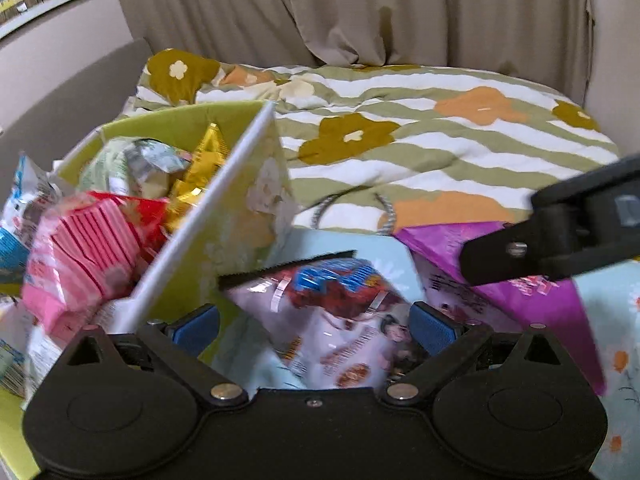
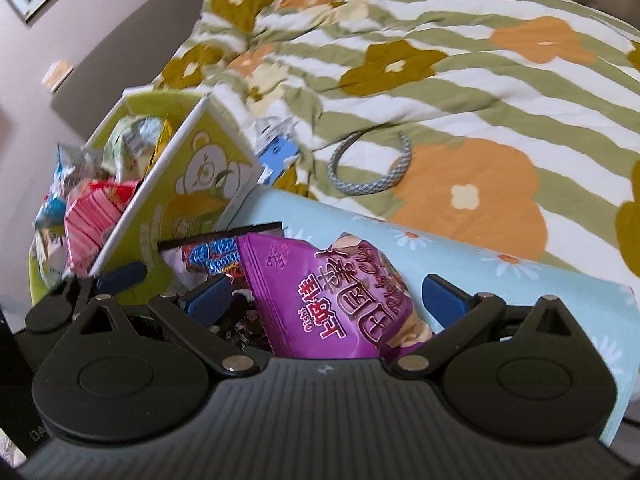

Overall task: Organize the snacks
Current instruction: 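Grasp the chocolate-flavor bag with the left gripper while the right grasps the purple chips bag, then carry both bags into the yellow-green box and open both grippers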

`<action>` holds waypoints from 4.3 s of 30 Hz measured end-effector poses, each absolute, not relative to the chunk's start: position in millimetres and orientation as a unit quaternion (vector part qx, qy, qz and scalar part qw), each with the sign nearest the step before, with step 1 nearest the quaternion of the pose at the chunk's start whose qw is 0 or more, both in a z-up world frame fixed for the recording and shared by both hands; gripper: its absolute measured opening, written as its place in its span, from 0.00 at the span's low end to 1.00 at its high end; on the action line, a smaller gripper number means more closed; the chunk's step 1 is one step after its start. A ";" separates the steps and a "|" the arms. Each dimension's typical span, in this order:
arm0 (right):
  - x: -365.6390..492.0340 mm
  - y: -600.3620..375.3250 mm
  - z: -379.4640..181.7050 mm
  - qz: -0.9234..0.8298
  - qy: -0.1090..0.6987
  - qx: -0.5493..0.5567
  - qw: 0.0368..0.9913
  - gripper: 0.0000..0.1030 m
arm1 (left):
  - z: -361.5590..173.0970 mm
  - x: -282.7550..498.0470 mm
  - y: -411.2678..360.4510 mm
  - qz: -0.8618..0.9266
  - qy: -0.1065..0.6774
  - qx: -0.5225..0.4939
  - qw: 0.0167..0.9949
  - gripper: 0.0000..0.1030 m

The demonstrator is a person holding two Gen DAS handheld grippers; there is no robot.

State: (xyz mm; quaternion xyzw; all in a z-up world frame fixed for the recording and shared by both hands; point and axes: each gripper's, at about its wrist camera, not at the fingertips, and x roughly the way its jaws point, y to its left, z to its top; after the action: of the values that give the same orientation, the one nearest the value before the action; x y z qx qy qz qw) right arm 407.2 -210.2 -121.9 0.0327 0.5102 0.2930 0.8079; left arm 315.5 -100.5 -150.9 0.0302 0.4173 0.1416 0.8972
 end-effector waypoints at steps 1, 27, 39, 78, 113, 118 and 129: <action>408.2 -210.2 -123.2 0.297 0.511 0.032 0.806 1.00 | -152.9 314.7 -102.1 0.136 0.418 0.026 0.898 0.99; 422.7 -211.2 -162.9 0.308 0.549 0.038 0.776 1.00 | -185.7 339.1 -67.3 0.068 0.467 -0.087 0.877 0.77; 414.7 -229.9 -169.0 0.289 0.548 0.083 0.780 1.00 | -168.0 315.0 -73.5 0.045 0.460 -0.032 0.886 0.72; 313.1 -113.5 14.6 0.235 0.371 0.126 0.890 0.85 | 9.1 246.2 80.3 -0.015 0.338 -0.020 0.941 0.71; 356.4 38.4 4.2 0.147 0.377 0.089 0.910 0.97 | -15.1 267.4 204.1 -0.092 0.383 -0.037 0.919 1.00; 354.6 39.2 -8.0 0.144 0.372 0.115 0.910 1.00 | -24.7 265.2 207.0 -0.090 0.388 -0.026 0.917 1.00; 304.8 25.5 18.5 0.141 0.336 0.101 0.926 1.00 | -9.9 234.8 194.9 -0.071 0.366 -0.018 0.928 1.00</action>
State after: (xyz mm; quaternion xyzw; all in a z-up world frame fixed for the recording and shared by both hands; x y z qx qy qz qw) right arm 304.8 25.5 18.5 0.1011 0.3359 0.1411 0.9258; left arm 234.8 194.9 -9.9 -0.0182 0.3659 -0.0714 0.9277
